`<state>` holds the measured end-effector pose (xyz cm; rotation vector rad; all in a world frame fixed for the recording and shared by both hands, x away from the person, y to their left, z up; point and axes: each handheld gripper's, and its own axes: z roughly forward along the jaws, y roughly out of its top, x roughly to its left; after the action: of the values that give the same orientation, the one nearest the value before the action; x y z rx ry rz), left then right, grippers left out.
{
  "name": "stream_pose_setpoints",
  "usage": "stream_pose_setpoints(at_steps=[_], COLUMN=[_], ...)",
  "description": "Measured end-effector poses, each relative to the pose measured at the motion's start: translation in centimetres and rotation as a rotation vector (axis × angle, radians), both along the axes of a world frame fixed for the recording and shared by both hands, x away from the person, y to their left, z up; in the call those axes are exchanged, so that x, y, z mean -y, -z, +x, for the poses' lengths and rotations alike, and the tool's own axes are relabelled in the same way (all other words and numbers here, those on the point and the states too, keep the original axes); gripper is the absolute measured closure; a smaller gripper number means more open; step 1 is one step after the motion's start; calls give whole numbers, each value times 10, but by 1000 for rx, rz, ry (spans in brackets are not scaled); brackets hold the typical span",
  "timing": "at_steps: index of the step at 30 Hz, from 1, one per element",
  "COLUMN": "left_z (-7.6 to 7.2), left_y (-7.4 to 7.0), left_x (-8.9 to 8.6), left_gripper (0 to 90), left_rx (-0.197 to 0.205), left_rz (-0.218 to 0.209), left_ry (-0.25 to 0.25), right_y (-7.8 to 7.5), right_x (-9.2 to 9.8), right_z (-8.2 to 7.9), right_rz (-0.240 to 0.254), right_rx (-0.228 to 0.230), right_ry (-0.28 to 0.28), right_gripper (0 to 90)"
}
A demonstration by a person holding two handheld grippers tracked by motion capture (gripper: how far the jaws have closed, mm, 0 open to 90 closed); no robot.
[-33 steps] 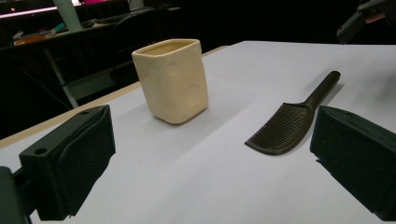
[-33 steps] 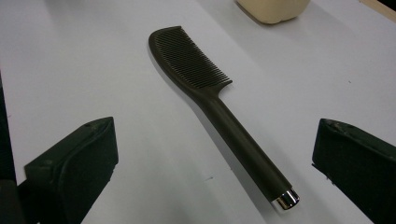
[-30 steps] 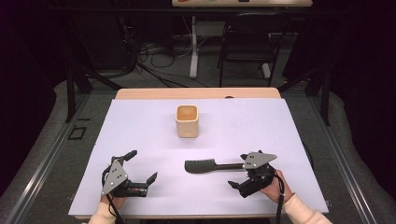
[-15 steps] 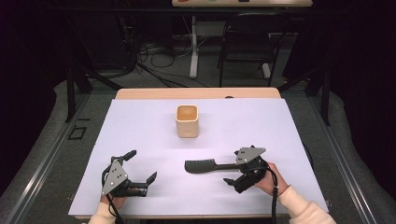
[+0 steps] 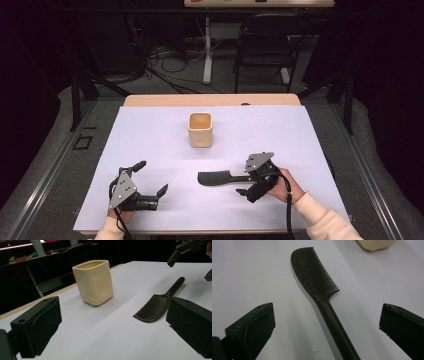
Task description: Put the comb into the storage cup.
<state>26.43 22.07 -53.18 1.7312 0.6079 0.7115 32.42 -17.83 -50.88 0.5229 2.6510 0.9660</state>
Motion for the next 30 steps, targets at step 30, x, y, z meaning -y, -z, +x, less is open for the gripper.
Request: stream_pose_setpoints(at_steps=[30], left_z=[0], left_y=[-1], left_x=[0], left_gripper=[0], left_rx=[6], left_rz=[6], left_ry=[5], right_y=[9], right_x=[-37], right_z=[25], right_rz=[-214], right_rx=[-107], right_ry=[-133], right_gripper=[27])
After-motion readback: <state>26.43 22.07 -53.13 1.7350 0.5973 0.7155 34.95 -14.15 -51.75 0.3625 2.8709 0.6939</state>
